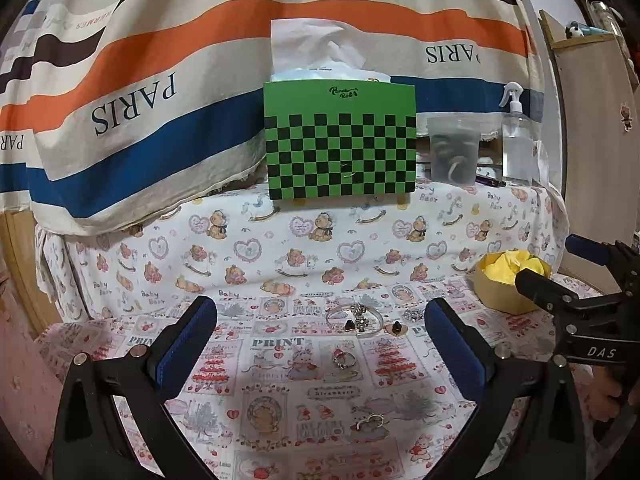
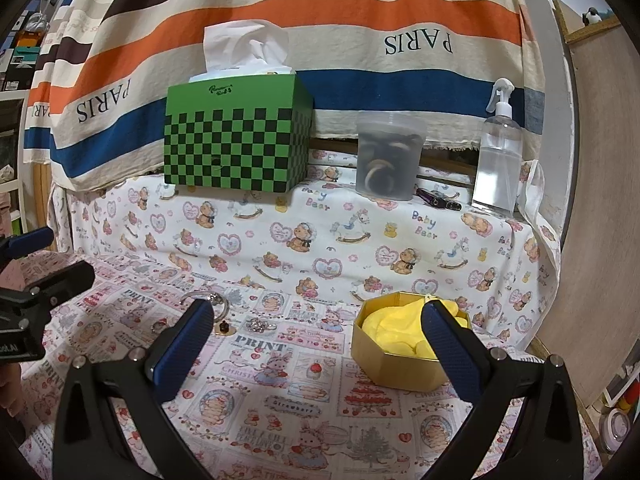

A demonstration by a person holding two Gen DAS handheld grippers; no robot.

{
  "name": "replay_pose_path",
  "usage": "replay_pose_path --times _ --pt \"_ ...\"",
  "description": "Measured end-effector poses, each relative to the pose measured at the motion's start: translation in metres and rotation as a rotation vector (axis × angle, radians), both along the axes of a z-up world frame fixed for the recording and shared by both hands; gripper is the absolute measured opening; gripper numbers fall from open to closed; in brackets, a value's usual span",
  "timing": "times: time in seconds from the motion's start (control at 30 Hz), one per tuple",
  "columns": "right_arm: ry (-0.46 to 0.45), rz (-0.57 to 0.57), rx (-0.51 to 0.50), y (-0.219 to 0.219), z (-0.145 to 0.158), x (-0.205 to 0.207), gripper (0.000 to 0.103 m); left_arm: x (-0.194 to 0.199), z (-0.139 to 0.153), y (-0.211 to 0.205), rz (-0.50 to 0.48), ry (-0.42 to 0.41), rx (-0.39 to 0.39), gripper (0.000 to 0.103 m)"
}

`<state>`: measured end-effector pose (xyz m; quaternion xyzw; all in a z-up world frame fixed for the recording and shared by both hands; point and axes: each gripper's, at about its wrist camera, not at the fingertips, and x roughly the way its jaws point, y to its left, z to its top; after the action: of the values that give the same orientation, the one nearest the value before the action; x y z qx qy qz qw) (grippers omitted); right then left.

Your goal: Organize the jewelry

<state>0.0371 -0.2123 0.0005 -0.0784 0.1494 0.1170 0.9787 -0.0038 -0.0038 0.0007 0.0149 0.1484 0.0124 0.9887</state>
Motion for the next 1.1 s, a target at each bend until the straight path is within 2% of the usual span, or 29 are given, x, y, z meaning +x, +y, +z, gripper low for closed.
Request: replay_pose_path --times 1.1 --pt "0.001 0.002 0.003 -0.0011 -0.0004 0.0 0.103 -0.0002 -0.0019 -0.003 -0.001 -0.001 -0.003 0.103"
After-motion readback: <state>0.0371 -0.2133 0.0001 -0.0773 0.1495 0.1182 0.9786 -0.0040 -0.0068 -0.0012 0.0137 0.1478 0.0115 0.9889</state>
